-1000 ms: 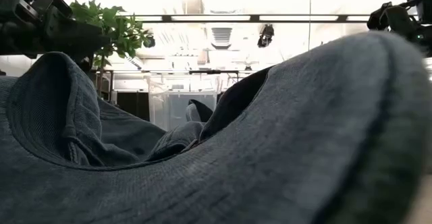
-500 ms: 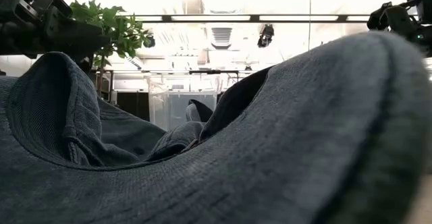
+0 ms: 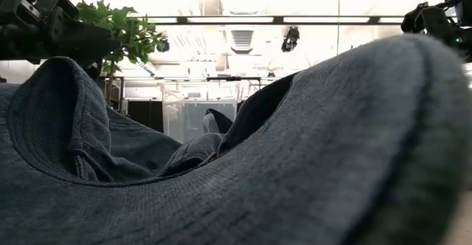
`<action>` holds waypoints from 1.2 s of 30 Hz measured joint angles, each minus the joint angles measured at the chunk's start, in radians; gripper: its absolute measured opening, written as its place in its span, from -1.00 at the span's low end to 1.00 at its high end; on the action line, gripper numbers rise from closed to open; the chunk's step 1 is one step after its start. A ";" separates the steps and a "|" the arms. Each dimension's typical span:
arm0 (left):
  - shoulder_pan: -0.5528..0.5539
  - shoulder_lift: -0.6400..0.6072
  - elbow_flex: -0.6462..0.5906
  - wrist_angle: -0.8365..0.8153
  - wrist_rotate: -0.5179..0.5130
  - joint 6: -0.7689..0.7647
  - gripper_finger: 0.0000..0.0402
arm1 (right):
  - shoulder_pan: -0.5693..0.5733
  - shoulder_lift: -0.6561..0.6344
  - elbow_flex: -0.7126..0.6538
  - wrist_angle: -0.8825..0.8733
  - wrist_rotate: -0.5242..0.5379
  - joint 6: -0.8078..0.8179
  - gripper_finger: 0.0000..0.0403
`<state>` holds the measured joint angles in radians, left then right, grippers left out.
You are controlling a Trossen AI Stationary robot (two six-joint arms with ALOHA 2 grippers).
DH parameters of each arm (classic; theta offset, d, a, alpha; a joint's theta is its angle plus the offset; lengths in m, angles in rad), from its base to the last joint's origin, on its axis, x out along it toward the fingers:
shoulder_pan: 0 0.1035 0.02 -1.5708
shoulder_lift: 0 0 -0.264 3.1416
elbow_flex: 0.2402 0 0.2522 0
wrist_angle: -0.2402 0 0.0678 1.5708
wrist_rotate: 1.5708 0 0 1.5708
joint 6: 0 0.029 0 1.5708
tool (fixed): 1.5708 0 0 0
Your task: Pick & Place hat
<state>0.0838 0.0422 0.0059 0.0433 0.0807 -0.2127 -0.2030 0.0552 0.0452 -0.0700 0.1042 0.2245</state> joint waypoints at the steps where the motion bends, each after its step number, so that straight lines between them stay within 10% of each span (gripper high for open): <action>1: 0.000 0.000 0.000 0.000 0.000 0.000 -0.41 | 0.000 0.000 0.000 0.000 0.000 0.000 -0.86; 22: 0.000 0.000 0.000 0.000 0.000 0.000 -0.41 | 0.000 0.000 0.000 0.014 -0.005 0.298 -0.86; 32: 0.001 0.000 0.000 0.000 -0.046 0.059 -0.41 | 0.037 0.000 0.001 0.547 -0.190 0.424 -0.86; 36: 0.001 0.000 0.000 0.001 -0.047 0.049 -0.41 | 0.101 0.012 0.084 0.494 -0.187 0.423 -0.86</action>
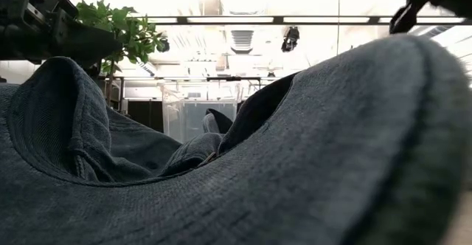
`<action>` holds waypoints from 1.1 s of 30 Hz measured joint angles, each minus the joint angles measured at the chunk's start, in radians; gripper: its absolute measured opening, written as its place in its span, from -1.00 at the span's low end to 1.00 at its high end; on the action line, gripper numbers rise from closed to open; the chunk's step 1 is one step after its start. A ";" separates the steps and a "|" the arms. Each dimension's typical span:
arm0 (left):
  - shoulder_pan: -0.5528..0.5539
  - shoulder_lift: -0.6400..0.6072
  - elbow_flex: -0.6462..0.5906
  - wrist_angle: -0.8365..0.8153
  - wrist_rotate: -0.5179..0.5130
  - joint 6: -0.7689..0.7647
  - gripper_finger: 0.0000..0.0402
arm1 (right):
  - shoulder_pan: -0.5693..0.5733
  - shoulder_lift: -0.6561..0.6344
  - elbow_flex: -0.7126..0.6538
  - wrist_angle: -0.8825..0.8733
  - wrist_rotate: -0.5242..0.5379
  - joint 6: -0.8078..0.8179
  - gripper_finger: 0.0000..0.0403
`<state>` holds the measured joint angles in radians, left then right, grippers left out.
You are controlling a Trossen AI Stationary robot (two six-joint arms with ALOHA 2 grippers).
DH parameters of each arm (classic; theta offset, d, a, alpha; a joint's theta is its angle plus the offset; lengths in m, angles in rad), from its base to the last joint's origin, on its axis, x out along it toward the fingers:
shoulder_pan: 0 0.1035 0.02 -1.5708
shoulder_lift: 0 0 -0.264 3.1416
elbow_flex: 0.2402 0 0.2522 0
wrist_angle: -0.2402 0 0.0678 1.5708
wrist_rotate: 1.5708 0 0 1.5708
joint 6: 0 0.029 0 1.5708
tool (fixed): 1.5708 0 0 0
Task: Pick & Place hat
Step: Put the right green cap into the left transparent bin
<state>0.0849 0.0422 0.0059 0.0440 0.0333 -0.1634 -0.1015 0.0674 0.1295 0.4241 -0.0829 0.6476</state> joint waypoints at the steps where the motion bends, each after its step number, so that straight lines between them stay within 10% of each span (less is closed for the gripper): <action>1: 0.000 0.000 0.000 0.000 -0.004 0.007 -0.41 | 0.018 0.012 0.036 -0.031 0.001 -0.001 -0.86; 8: 0.000 0.000 0.000 0.000 -0.010 -0.026 -0.41 | 0.167 0.238 0.359 -0.286 0.004 -0.020 -0.86; 21: -0.001 0.000 0.000 0.000 -0.009 -0.092 -0.41 | 0.384 0.930 0.931 -1.445 0.034 0.401 -0.86; 33: -0.001 0.000 0.000 0.000 -0.009 -0.152 -0.41 | 0.490 1.221 0.942 -1.512 0.062 0.536 -0.86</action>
<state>0.0841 0.0422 0.0059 0.0442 0.0246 -0.3153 0.3889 1.2887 1.0712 -1.0877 -0.0213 1.1834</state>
